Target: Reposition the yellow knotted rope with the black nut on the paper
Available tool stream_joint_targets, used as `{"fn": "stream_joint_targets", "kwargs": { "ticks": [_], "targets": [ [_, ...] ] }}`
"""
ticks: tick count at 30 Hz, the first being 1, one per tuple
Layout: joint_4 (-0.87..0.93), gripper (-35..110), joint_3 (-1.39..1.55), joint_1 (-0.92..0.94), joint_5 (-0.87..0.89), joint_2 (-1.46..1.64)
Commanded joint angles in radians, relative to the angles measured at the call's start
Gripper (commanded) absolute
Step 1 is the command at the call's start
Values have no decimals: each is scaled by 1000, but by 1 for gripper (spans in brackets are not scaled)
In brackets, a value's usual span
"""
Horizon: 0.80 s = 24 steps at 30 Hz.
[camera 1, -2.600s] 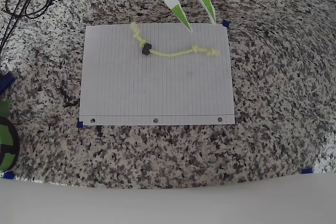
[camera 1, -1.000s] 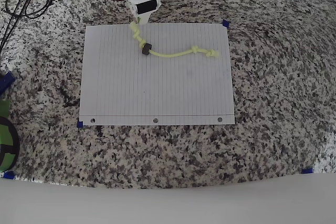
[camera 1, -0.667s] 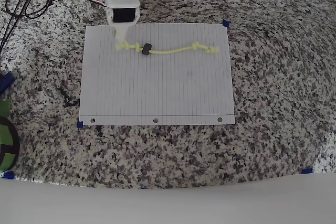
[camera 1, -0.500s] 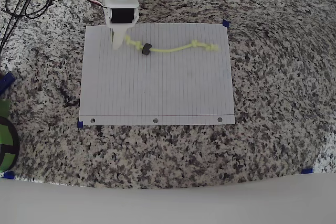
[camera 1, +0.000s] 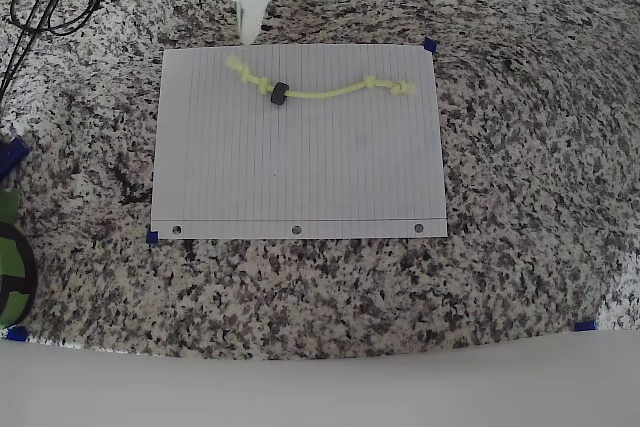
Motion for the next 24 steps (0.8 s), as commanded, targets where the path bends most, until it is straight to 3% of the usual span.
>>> {"fn": "stream_joint_targets", "kwargs": {
  "ticks": [1, 4, 12, 24],
  "targets": [
    [-14, 0, 35, -3, -5, -66],
    [-14, 0, 37, 2, -11, -152],
    [-270, 0, 37, 87, -9, -314],
    [-463, 0, 31, 124, -11, -479]
  ]
}}
